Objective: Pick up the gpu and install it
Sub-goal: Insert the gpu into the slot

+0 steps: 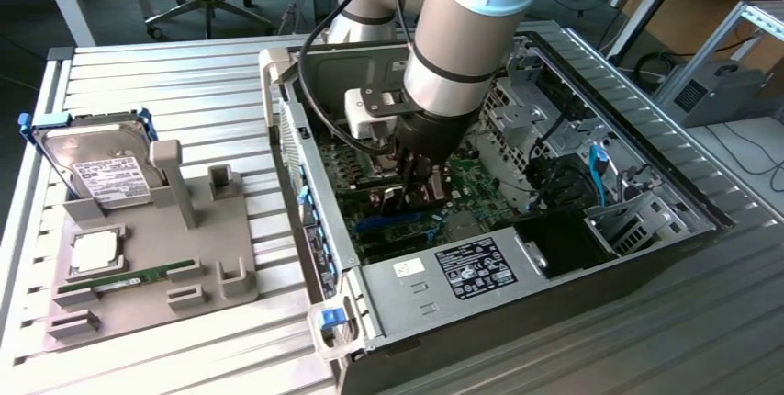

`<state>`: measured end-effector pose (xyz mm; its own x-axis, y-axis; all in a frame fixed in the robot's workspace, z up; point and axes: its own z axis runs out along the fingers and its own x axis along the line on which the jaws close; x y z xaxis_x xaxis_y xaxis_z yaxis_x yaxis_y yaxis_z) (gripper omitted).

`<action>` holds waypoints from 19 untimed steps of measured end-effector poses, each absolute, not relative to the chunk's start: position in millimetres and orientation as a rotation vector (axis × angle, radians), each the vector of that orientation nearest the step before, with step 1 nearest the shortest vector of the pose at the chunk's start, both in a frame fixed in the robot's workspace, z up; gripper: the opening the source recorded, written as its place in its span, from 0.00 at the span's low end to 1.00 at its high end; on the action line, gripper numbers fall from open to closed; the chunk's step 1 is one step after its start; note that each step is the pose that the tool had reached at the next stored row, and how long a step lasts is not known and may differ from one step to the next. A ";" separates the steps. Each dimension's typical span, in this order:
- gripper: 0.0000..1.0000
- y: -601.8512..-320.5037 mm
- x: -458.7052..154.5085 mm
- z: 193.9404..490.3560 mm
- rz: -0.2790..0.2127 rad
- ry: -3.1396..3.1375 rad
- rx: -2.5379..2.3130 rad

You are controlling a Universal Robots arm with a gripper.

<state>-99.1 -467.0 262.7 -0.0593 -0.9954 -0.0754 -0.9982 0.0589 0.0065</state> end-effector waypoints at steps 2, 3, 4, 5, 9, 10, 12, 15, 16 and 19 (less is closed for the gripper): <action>0.27 -467.1 -99.1 262.1 0.087 2.249 -2.119; 0.27 -467.2 -99.1 262.1 0.087 2.249 -2.119; 0.27 -467.2 -99.1 262.1 0.087 2.249 -2.119; 0.27 -467.1 -99.1 262.1 0.087 2.249 -2.119; 0.27 -467.1 -99.1 262.1 0.087 2.249 -2.119; 0.27 -467.1 -99.1 262.1 0.087 2.249 -2.119; 0.27 -467.2 -99.1 262.1 0.087 2.249 -2.119; 0.27 -467.1 -99.1 262.1 0.087 2.249 -2.119; 0.27 -467.3 -99.1 262.0 0.087 2.249 -2.119; 0.27 -467.6 -99.1 262.0 0.088 2.249 -2.119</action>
<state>-99.1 -467.6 262.0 -0.0593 -0.9954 -0.0754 -0.9982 0.0589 0.0067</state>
